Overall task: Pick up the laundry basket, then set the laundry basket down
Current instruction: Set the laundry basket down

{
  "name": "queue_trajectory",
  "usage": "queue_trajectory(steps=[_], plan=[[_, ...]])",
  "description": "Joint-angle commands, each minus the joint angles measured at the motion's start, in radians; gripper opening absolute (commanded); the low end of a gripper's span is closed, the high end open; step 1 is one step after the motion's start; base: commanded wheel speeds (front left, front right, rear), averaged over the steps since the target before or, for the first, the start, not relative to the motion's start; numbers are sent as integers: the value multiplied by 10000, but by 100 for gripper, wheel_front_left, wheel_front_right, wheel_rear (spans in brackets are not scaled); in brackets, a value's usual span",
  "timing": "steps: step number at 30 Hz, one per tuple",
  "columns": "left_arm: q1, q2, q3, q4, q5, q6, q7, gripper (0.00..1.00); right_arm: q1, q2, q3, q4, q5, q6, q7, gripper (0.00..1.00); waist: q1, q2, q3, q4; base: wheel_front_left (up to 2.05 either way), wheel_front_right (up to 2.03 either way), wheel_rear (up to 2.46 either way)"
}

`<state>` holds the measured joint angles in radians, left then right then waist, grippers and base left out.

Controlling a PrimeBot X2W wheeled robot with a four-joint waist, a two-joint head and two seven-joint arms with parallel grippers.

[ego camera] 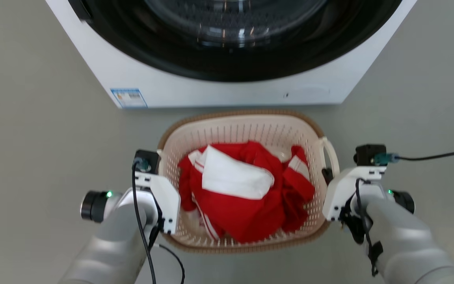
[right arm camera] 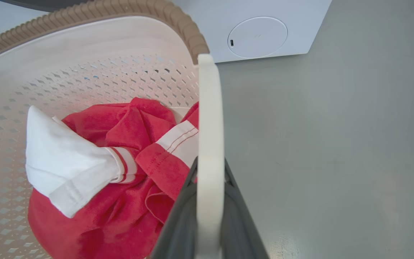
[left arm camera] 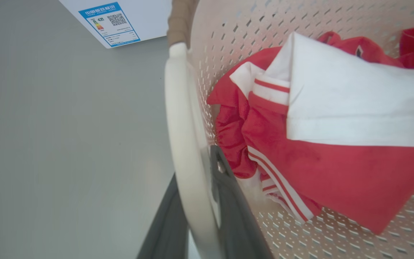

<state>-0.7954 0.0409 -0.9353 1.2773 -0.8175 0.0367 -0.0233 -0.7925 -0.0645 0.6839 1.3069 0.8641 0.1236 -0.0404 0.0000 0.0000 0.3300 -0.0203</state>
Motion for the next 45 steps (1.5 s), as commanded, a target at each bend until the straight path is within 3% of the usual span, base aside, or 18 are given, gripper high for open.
queue_trajectory(steps=[1,12,22,45], plan=[[-537,98,88,-109,129,50,-254,0,-311,143,168,-180,37,71,-289,0,0,0,694,23,0,0,0],[-1447,139,52,-24,249,223,-951,0,-1106,143,220,-165,-143,71,-813,0,0,0,2436,-7,0,0,0],[-2280,153,78,10,298,392,-1678,0,-1743,105,-454,-162,-1016,71,-1217,0,0,0,3835,55,0,0,0],[-3428,258,347,-16,347,611,-2369,0,-2425,61,-1846,-162,-2645,71,-1628,0,0,0,5300,206,0,0,0]])
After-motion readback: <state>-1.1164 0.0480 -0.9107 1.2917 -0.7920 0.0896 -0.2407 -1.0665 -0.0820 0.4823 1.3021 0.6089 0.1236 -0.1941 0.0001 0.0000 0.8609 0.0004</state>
